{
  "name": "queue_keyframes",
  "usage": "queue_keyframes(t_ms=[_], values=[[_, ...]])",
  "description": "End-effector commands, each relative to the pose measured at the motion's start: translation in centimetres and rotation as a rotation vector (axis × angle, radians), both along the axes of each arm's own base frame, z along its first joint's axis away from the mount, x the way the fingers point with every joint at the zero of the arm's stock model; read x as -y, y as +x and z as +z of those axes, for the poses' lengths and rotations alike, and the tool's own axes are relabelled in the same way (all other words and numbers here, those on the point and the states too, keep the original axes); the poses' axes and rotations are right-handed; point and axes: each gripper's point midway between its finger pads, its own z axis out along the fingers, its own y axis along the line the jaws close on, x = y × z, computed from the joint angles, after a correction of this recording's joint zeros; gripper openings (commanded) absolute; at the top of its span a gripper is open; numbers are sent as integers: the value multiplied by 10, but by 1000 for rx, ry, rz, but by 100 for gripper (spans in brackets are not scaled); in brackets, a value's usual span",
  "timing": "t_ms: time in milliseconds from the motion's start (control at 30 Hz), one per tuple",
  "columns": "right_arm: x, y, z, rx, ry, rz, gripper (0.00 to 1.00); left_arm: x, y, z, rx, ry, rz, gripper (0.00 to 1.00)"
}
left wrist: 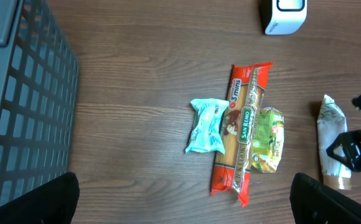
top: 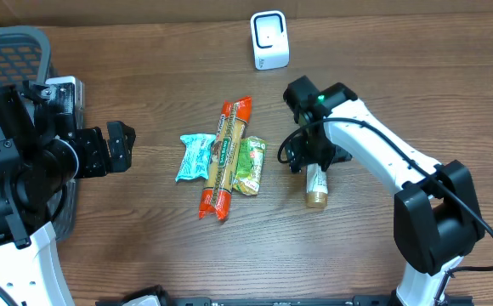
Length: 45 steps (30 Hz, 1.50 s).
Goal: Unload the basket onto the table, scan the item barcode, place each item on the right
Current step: 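Lower the tube and lay it flat on the table to the right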
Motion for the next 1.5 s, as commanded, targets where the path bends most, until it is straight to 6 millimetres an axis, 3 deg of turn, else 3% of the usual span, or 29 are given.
queue_keyframes(t_ms=[0, 200, 367, 700, 967, 1133, 1300, 1467], values=[[7, -4, -5, -3, -9, -66, 86, 2, -2, -1, 3, -1, -18, 100], [0, -3, -23, 11, 36, -65, 86, 2, -2, -1, 3, -1, -18, 99], [0, -3, -30, 22, 38, -64, 80, 2, -2, -1, 3, -1, -18, 100], [-3, 5, -30, 56, 50, -61, 57, 2, -2, -1, 3, -1, -18, 100], [-3, 10, -27, 75, 47, -172, 53, 2, -2, -1, 3, -1, -18, 99], [-11, -8, -26, -11, 80, -248, 51, 2, -2, -1, 3, -1, -18, 100], [-35, -14, -12, -80, 204, -252, 54, 2, -2, -1, 3, -1, -18, 100], [-58, 14, 23, -12, 309, -239, 62, 2, -2, -1, 3, -1, -18, 100]])
